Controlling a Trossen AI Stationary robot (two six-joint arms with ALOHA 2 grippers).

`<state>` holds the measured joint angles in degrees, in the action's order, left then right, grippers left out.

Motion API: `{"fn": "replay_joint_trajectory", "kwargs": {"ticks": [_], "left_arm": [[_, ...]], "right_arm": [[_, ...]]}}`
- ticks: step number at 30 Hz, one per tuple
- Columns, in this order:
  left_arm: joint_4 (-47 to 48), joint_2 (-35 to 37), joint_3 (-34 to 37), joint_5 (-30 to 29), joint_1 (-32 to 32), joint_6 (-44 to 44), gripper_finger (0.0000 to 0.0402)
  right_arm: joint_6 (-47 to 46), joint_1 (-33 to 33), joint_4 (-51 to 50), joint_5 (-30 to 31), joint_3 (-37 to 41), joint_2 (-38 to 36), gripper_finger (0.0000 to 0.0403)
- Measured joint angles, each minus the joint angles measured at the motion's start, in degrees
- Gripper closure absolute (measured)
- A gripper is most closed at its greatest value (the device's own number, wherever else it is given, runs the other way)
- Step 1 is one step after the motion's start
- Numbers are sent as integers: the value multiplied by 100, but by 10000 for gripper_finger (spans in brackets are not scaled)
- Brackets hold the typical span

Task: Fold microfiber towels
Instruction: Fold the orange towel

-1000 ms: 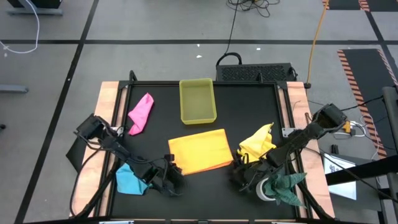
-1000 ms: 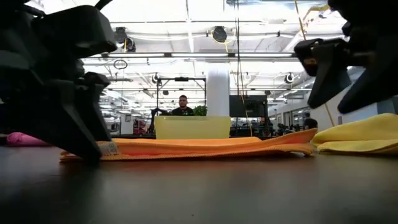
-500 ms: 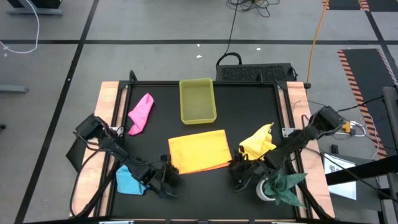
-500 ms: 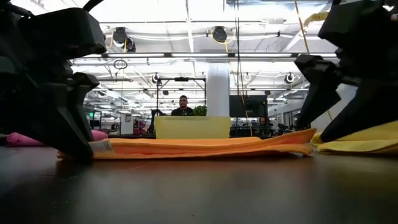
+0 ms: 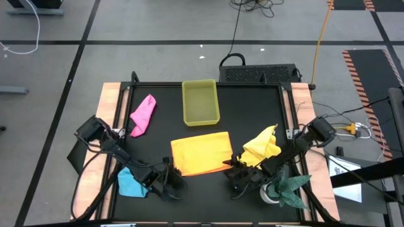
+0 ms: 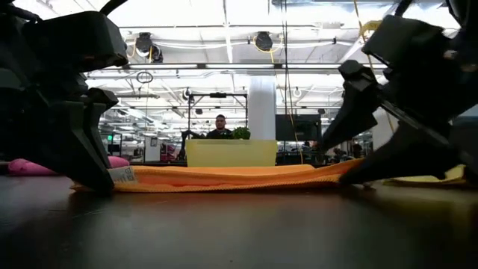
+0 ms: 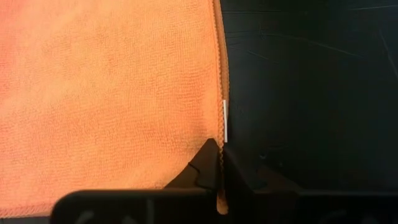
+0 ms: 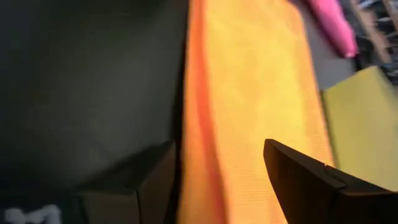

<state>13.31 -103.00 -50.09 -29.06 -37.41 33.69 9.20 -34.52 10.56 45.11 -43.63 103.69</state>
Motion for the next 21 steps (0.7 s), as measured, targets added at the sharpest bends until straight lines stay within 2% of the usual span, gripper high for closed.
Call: {"fn": "replay_joint_trajectory", "kwargs": {"ticks": [7,15,21], "left_arm": [[-12,-2,0,-2,2,55,379],[-16,-2,0,-4,2,136,396],[-24,-2,0,-4,4,150,376]], "right_arm": [[-15,-3,-656,770,-2,-247,202],[-615,-4,-1525,777,8,-534,214],[-679,-9,-1552,648,8,-537,225]]}}
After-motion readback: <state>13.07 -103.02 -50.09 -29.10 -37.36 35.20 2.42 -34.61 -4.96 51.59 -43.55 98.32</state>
